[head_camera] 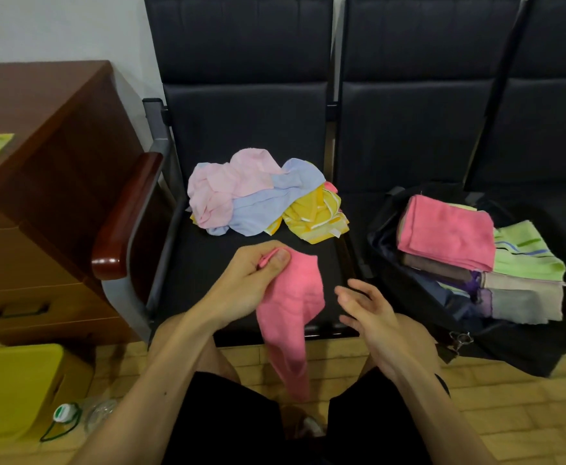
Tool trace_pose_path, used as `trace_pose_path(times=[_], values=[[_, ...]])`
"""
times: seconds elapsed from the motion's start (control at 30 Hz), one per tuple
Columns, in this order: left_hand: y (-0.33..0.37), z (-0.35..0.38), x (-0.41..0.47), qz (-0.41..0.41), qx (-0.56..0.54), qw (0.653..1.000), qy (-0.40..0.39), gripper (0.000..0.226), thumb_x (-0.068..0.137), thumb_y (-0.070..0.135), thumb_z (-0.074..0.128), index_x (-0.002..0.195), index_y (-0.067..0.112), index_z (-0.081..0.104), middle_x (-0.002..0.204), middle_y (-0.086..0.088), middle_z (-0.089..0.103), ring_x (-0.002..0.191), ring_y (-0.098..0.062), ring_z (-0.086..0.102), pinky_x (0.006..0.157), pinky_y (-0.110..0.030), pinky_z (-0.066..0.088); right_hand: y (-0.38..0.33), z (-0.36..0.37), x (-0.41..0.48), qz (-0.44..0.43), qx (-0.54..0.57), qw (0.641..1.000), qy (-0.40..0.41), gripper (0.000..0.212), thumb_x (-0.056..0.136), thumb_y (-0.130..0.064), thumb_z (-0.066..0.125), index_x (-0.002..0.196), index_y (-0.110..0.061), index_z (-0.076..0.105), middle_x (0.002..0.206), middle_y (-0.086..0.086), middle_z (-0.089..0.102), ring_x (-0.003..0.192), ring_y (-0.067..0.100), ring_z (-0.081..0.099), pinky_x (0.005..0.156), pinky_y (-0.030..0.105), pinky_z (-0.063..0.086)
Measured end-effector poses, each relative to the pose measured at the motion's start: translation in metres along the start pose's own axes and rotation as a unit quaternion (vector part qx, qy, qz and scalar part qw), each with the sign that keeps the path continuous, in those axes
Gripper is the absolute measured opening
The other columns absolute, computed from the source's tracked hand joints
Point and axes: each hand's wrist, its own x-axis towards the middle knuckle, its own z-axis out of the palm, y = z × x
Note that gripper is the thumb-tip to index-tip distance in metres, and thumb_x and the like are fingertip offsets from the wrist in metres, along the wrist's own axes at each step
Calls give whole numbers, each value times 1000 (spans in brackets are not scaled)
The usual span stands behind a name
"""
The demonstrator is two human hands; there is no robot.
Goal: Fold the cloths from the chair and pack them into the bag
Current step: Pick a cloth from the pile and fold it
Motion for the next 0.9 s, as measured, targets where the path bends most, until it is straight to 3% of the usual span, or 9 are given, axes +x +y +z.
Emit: trace_pose_path(times=[0.07, 0.17, 0.3, 0.43, 0.53, 0.63, 0.73, 0.83, 0.9], values=[[7, -2, 5, -12, -19, 998, -61, 27, 99, 34, 48, 94, 25, 73, 85, -1, 68, 83, -10, 60, 77, -30, 47, -5, 2, 10, 28, 37, 995, -88, 70, 70, -42, 82, 131, -24, 52, 126, 2, 67, 119, 15, 62, 95, 36, 50], [21, -8, 10, -26, -32, 988, -147, 28, 99, 34, 48, 97, 29, 75, 95, -4, 73, 92, -14, 66, 84, -30, 50, -12, 8, 20, 98, 86, 965, -226, 92, 39, -39, 100, 119, -9, 65, 106, 9, 73, 98, 21, 70, 79, 34, 58], [24, -40, 12, -37, 10, 978, -206, 40, 99, 39, 50, 107, 8, 73, 106, -8, 74, 100, -23, 68, 93, -35, 52, -41, 9, 16, 89, -72, 932, -343, 31, 71, -14, 84, 99, -7, 72, 87, 1, 76, 79, 10, 72, 70, 23, 57], [-1, -60, 1, -96, -57, 990, -83, 61, 95, 44, 58, 95, -18, 59, 81, -21, 58, 78, -29, 52, 81, -61, 48, -72, 12, 13, -113, -39, 980, -162, 19, 88, -22, 67, 98, -7, 72, 83, 3, 70, 71, 10, 62, 62, 18, 50], [-9, -40, -8, -144, -155, 977, -6, 40, 94, 32, 55, 109, -2, 72, 101, -30, 69, 91, -29, 63, 90, -49, 54, -75, 30, 1, -192, -70, 974, -102, 23, 99, -19, 54, 100, -1, 68, 85, 8, 64, 76, 16, 55, 64, 26, 45], [-14, -24, -13, -193, -285, 938, 41, 36, 88, 35, 53, 97, 12, 80, 99, -12, 75, 89, -19, 70, 80, -29, 58, -80, 46, -13, -163, -27, 982, -91, 31, 101, -21, 50, 99, 8, 62, 83, 13, 61, 79, 22, 51, 67, 32, 43], [-23, -12, -21, -207, -414, 886, 30, 39, 77, 48, 70, 97, 16, 81, 103, -8, 75, 94, -18, 72, 82, -32, 58, -85, 52, -24, -124, 25, 986, -110, 27, 100, -23, 50, 94, -3, 67, 77, 8, 65, 72, 17, 58, 64, 28, 48], [-33, 6, -32, -191, -567, 801, 2, 76, 47, 46, 98, 110, 10, 77, 118, -13, 71, 108, -25, 69, 92, -40, 56, -89, 52, -27, -90, 70, 986, -125, 26, 100, -23, 50, 97, -4, 67, 73, 4, 68, 66, 10, 63, 58, 21, 52], [-36, 18, -35, -149, -588, 793, -59, 75, 69, 45, 87, 129, 6, 64, 134, -14, 63, 125, -26, 59, 107, -41, 47, -91, 51, -26, -82, 86, 985, -122, 28, 101, -22, 50, 103, 0, 67, 80, 7, 71, 71, 12, 68, 61, 22, 55]])
